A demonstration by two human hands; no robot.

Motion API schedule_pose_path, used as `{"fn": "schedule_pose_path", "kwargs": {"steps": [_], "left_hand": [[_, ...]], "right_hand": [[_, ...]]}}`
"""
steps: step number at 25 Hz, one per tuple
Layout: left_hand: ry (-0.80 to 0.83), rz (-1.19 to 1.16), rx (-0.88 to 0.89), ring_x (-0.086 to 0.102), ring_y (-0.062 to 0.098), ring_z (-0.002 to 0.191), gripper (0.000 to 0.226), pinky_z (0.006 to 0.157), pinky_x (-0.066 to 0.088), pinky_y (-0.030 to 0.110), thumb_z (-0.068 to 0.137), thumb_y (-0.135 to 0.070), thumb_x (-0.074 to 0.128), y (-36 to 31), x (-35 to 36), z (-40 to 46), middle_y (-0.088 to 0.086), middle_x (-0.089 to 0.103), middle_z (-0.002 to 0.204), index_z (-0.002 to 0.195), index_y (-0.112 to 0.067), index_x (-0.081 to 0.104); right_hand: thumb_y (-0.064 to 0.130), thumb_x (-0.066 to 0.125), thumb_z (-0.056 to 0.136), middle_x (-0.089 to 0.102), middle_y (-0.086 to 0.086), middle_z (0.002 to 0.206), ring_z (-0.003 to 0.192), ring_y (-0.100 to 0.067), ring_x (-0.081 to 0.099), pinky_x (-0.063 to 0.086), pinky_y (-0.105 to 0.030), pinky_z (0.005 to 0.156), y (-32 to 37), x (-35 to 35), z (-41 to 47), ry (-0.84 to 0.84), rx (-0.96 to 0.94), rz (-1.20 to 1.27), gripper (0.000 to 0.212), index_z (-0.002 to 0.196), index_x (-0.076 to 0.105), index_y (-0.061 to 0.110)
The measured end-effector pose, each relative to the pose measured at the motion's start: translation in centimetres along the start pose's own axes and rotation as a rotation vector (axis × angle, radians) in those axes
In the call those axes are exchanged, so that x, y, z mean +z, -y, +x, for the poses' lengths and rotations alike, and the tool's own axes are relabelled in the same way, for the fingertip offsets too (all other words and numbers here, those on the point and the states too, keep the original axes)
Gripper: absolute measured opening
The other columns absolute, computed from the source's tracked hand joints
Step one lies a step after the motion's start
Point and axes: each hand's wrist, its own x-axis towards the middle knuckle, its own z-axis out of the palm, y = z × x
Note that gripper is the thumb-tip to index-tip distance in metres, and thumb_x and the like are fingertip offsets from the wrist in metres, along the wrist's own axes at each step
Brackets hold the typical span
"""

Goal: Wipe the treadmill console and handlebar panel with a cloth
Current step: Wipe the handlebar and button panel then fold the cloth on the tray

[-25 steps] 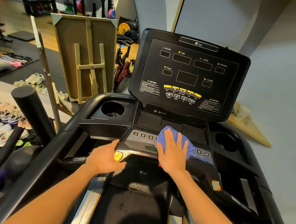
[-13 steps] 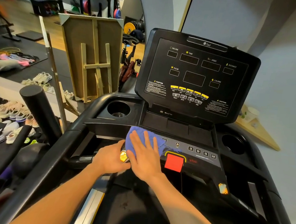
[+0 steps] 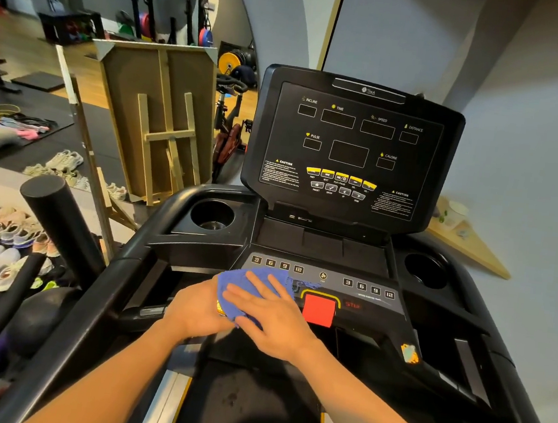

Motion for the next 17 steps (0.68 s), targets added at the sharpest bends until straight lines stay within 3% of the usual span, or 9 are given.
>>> {"fn": "schedule_pose_path", "kwargs": {"steps": [4,7,13,17], "left_hand": [[-0.039,0.027,-0.102,0.066,0.012,0.094,0.090,0.083,0.055,0.026,0.060,-0.081,0.060,0.1,0.0,-0.1,-0.015,0.067,0.114,0.134,-0.032,0.046],[-0.025,0.087,-0.145,0.064,0.014,0.103,0.105,0.085,0.053,0.024,0.060,-0.074,0.062,0.0,0.0,-0.1,-0.009,0.064,0.126,0.148,-0.026,0.033],[-0.025,0.090,-0.160,0.063,0.012,0.107,0.102,0.089,0.051,0.024,0.065,-0.069,0.068,-0.3,-0.2,-0.4,-0.009,0.061,0.132,0.150,-0.029,0.030],[-0.021,0.068,-0.140,0.060,0.006,0.095,0.089,0.087,0.050,0.021,0.069,-0.064,0.071,-0.9,-0.7,-0.7,-0.012,0.063,0.127,0.144,-0.032,0.036]], "right_hand": [[0.042,0.038,0.104,0.026,0.024,0.157,0.149,-0.002,0.000,0.001,-0.041,0.123,-1.2,-0.9,-1.6,0.025,0.008,-0.060,0.046,0.150,0.033,0.042],[0.047,0.037,0.102,0.024,0.024,0.158,0.149,0.000,-0.001,0.003,-0.042,0.123,-1.9,-1.5,-3.4,0.021,0.083,-0.076,0.049,0.150,0.030,0.043],[0.054,0.032,0.102,0.017,0.025,0.159,0.149,0.000,-0.001,0.007,-0.042,0.123,-3.5,-2.3,-7.2,-0.039,0.240,-0.121,0.052,0.152,0.022,0.047],[0.057,0.028,0.102,0.019,0.024,0.159,0.149,-0.002,0.004,0.010,-0.039,0.122,-4.7,-2.6,-9.8,-0.114,0.380,-0.145,0.051,0.151,0.026,0.045]]}}
